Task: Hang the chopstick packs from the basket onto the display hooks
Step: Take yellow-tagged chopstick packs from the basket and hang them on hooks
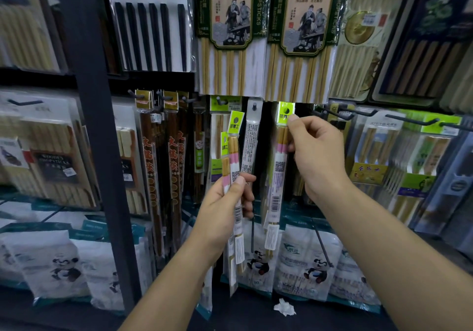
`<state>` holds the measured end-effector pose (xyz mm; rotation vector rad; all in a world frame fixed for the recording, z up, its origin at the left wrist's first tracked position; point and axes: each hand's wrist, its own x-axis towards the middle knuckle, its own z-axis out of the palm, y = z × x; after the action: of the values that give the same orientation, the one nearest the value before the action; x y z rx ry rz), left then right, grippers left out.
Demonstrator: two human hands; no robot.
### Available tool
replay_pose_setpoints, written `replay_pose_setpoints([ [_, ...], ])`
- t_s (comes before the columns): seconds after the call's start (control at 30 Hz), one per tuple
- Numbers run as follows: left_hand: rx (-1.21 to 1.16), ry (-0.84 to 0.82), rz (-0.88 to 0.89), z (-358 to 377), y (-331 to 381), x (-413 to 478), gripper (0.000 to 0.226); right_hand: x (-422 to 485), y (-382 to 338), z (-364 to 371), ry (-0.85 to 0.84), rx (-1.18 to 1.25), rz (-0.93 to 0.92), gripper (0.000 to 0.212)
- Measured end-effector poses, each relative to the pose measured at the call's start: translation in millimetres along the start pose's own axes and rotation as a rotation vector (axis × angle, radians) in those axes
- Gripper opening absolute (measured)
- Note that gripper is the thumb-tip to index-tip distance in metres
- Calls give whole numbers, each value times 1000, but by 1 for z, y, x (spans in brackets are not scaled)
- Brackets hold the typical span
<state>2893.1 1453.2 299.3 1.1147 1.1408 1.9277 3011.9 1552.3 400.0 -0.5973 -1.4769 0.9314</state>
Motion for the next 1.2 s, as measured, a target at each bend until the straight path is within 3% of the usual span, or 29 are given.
replay_pose_setpoints([
  [0.73,-1,-78,-40,1,4,-2,10,17,11,3,78,-83,-1,32],
  [0.9,-65,-90,-30,1,6,-3,18,15,19,0,82,-160,19,33],
  [1.1,-72,-48,-36,1,7,-3,9,3,18,-3,117,-171,17,22],
  [1.2,-52,-55,-38,4,8,-5,11,-12,16,-1,45,-159,2,17],
])
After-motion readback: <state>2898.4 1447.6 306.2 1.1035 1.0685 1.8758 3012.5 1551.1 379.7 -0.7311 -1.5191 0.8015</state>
